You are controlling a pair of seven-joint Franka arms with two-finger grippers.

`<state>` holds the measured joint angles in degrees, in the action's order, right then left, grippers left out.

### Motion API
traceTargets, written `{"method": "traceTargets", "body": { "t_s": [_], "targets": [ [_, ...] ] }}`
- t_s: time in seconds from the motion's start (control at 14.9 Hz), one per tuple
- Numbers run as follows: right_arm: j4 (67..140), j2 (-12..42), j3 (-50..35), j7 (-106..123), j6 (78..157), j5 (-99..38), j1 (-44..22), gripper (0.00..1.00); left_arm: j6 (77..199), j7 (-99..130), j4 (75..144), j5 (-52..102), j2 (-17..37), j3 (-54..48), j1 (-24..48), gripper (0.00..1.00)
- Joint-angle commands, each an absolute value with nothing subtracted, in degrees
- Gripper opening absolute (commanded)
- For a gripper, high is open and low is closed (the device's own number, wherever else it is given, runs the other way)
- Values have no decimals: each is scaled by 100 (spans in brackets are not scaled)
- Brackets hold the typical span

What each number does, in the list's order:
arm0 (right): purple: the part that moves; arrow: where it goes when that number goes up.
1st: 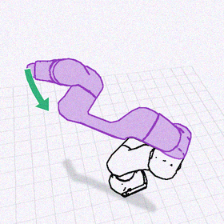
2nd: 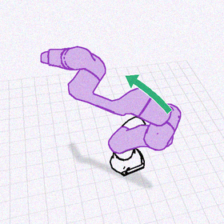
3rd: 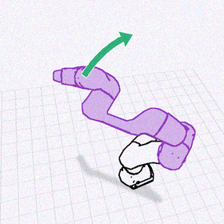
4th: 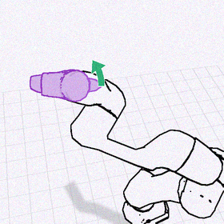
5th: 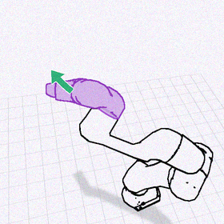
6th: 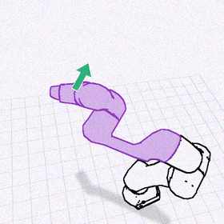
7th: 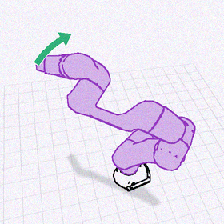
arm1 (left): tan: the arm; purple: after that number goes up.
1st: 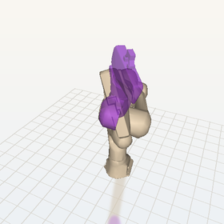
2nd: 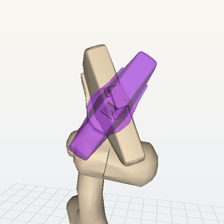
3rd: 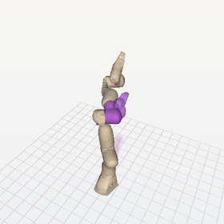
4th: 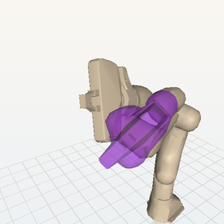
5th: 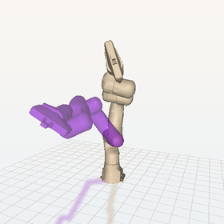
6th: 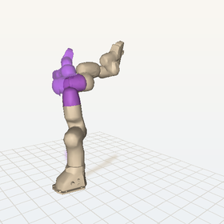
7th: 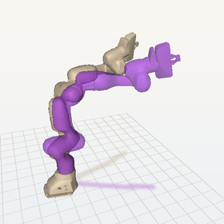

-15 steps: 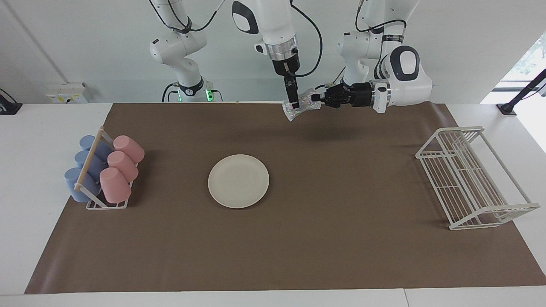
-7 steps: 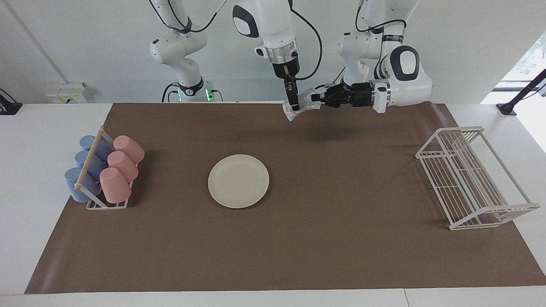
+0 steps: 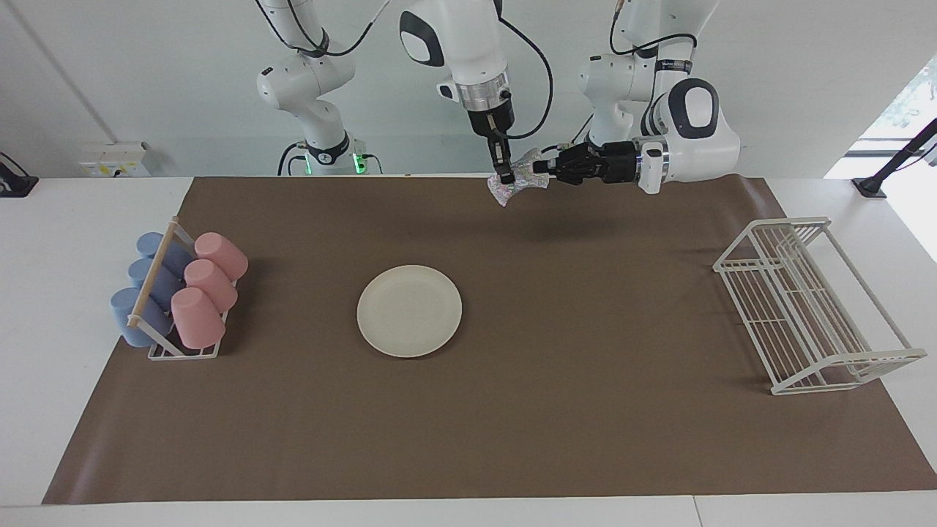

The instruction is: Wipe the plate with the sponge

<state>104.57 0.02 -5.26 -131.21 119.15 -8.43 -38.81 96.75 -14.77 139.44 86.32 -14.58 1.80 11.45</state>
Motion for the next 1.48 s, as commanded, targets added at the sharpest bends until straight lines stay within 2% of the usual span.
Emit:
{"method": "traceTargets", "body": {
  "t_s": [0.0,0.07,0.13,0.2,0.47,0.67,0.81,1.01,1.14,1.41],
  "targets": [
    [10547,-26,-527,-13017,12032,-861,-3885,0,9703,-1556,13957,8693,-1477,255,1248,0],
    [10547,-26,-527,-13008,12041,-861,-3885,0,9729,-1538,13922,8666,-1477,255,1257,0],
    [10547,-26,-527,-13008,12041,-861,-3876,0,9756,-1477,13913,8649,-1494,237,1257,21],
    [10547,-26,-527,-12999,12041,-861,-3876,0,9756,-1372,13913,8588,-1520,237,1257,99],
    [10660,-61,-519,-12825,11945,-765,-3797,0,9738,-1169,13904,8157,-1564,246,1205,100],
    [10941,-79,-510,-11931,11882,-413,-3394,0,9773,-731,13650,7579,-1556,246,1160,100],
    [11135,87,-510,-11166,12311,-413,-2947,0,9782,-616,13614,7287,-1564,264,1117,100],
    [12029,456,-519,-9988,13820,-413,-2296,0,9756,-466,13421,6481,-1564,255,836,100],
    [12513,554,-519,-9390,14508,-413,-2023,0,9756,-379,13273,6049,-1564,255,651,100],
    [12683,940,-527,-9114,14730,-422,-1942,0,9800,61,12824,5029,-1485,255,502,100]
  ]
}}
